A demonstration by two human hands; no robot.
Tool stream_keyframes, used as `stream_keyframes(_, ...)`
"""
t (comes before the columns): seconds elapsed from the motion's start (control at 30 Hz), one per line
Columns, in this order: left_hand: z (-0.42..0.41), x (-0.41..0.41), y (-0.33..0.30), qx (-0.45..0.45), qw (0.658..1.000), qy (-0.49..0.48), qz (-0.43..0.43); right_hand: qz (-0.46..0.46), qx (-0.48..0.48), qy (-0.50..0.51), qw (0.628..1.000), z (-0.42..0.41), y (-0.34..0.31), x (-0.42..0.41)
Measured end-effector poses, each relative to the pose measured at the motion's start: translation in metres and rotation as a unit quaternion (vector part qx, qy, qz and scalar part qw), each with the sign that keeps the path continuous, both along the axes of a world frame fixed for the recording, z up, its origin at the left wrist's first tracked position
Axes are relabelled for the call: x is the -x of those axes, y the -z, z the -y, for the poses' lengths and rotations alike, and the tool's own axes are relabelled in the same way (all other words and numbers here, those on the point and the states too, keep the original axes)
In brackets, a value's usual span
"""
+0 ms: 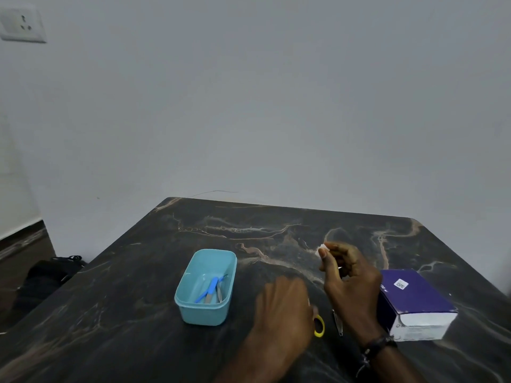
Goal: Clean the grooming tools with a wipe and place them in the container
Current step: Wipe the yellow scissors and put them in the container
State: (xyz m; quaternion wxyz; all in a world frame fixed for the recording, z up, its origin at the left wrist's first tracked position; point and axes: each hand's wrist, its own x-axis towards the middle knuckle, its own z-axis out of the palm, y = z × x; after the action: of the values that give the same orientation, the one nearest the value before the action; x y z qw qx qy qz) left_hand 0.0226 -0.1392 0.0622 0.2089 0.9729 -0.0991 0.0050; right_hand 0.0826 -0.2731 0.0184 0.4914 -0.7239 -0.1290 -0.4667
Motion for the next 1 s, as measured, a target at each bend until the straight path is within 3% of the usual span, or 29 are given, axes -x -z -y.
stream_keyframes(0.1,0.017,-0.011,0.011,-0.063,0.993,0.014,-0.098,-0.001,-0.001,0.0,1.0,0.001,-0.001,0.0)
stream_keyframes(0.2,0.027,-0.018,0.015,-0.087,0.991,0.008,-0.105,-0.001,0.003,-0.002,1.0,0.002,0.0,0.0)
stream_keyframes(0.33,0.024,-0.027,0.017,-0.055,0.992,0.02,-0.108,0.004,0.014,-0.004,1.0,0.0,-0.003,0.001)
stream_keyframes(0.47,0.008,-0.045,0.019,0.098,0.982,-0.004,-0.164,-0.004,0.021,-0.004,1.0,0.001,-0.003,0.002)
stream_keyframes(0.57,-0.006,-0.067,0.023,0.258,0.958,-0.027,-0.124,-0.018,0.016,-0.001,1.0,0.001,-0.001,0.001)
stream_keyframes(0.73,-0.015,-0.085,0.032,0.52,0.851,0.001,-0.069,-0.107,-0.056,-0.073,0.99,-0.003,0.001,-0.004)
stream_keyframes(0.87,-0.015,-0.085,0.041,0.538,0.839,0.05,-0.069,-0.165,-0.098,-0.145,0.971,-0.003,-0.001,-0.003)
stream_keyframes(1.0,-0.015,-0.083,0.046,0.534,0.838,0.079,-0.079,-0.198,-0.123,-0.154,0.96,-0.006,0.0,-0.004)
